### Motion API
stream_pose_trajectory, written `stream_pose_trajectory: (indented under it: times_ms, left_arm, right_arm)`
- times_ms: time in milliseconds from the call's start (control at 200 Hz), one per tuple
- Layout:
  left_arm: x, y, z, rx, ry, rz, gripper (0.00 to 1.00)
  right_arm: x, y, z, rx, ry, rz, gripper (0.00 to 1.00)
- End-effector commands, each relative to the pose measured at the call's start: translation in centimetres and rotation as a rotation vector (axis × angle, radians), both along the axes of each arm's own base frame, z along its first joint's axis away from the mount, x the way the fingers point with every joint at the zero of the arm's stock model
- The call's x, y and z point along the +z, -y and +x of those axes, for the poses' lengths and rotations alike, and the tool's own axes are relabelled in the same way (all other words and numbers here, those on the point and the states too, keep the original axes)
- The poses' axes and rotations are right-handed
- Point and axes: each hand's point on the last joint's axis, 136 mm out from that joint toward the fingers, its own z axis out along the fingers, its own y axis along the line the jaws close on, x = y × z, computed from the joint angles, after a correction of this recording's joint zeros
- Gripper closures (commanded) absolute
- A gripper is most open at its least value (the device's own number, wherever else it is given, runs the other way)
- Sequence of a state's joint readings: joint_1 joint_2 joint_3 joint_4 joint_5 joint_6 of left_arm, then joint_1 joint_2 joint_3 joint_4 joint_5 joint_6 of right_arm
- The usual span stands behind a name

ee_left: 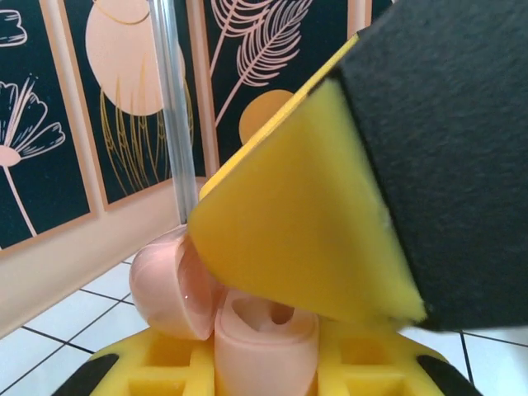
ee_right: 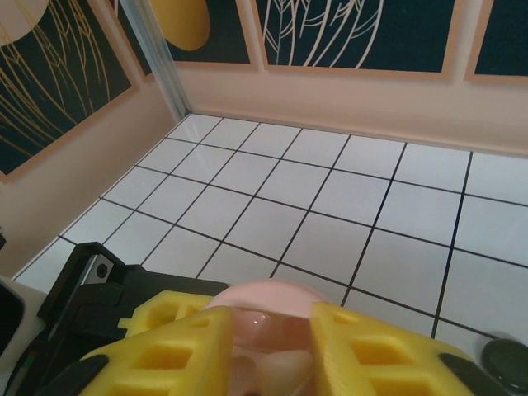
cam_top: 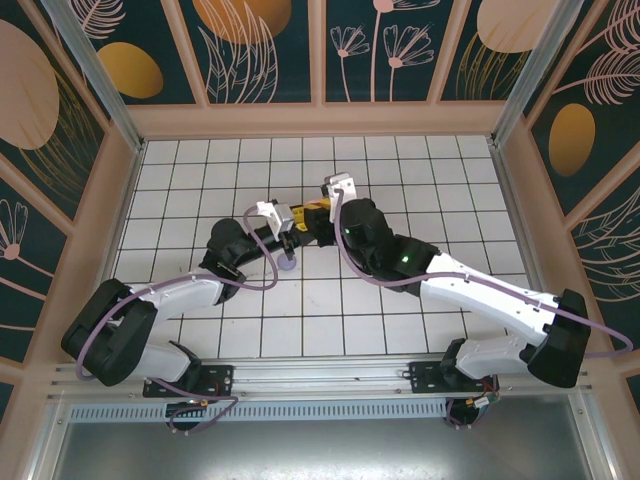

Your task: Insert wireless bluetooth earbuds into charging case

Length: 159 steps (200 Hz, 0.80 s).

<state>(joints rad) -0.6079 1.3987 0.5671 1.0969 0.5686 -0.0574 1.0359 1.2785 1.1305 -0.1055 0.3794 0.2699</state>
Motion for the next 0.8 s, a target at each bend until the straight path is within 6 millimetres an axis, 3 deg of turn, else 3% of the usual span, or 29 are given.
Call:
stream_pose_trajectory:
  times_ms: [0,200,395,626,791]
  left_arm:
    - [3.9,0.0,-0.6,-0.017,0.105,-0.085,1.0]
    - [3.3,-0.3,-0.7,-0.012,0.087,-0.097,1.0]
    - [2.9,-0.3,-0.7,-0.008,0.076,-0.099,1.0]
    - [2.6,-0.8,-0.6,0.016,0.071,-0.106,1.0]
    - [2.0,-2.1,-0.6,0.086,0.057,-0.136,1.0]
  right_arm:
    - [0.9,-0.1,0.1,-0.013,-0.047,0.032,0.54]
    - [5.0,1.3,0.9,-0.023,-0.053,0.17,0.34]
    - [7.2,2.7,1.3,-0.02,-0.06,0.269,0.31]
    - [7.5,4.9,1.2,-0.049,-0.076,0.332,0.3]
    - [4.8,7.9,1.4,-0.124,-0.129,0.35,0.3]
